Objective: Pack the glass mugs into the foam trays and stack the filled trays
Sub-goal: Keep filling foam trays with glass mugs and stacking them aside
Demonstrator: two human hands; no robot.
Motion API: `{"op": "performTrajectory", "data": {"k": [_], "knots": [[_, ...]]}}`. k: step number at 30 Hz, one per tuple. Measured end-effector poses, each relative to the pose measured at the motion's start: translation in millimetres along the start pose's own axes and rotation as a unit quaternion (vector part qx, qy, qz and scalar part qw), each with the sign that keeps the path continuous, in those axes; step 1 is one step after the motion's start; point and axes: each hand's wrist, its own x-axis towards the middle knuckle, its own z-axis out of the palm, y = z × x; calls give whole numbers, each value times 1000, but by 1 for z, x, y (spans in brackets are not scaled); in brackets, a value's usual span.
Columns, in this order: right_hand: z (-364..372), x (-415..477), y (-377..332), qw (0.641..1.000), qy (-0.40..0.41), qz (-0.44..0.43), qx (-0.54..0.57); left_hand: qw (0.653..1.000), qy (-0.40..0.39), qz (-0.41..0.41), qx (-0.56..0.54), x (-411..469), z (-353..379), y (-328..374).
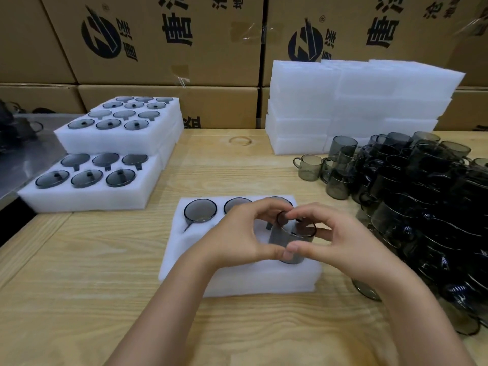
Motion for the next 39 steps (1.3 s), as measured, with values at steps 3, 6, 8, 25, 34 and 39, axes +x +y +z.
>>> {"op": "performTrajectory", "data": {"k": [3,6,8,25,34,39], "knots": [[0,0,1,994,8,-9,-108,1000,-7,6,24,-1,2,-1],[0,0,0,991,8,-1,-136,999,-11,0,41,-1,3,-2],[1,0,1,990,-2,0,-140,998,-11,5,60,-2,4,-3],[29,8,21,965,-56,99,-235,996,-43,-8,80,1,6,4],[49,11,6,950,-23,78,-303,965,-53,-1,256,-2,1,-10],[50,11,8,941,-29,88,-325,955,-46,7,292,-6,3,-13]]}}
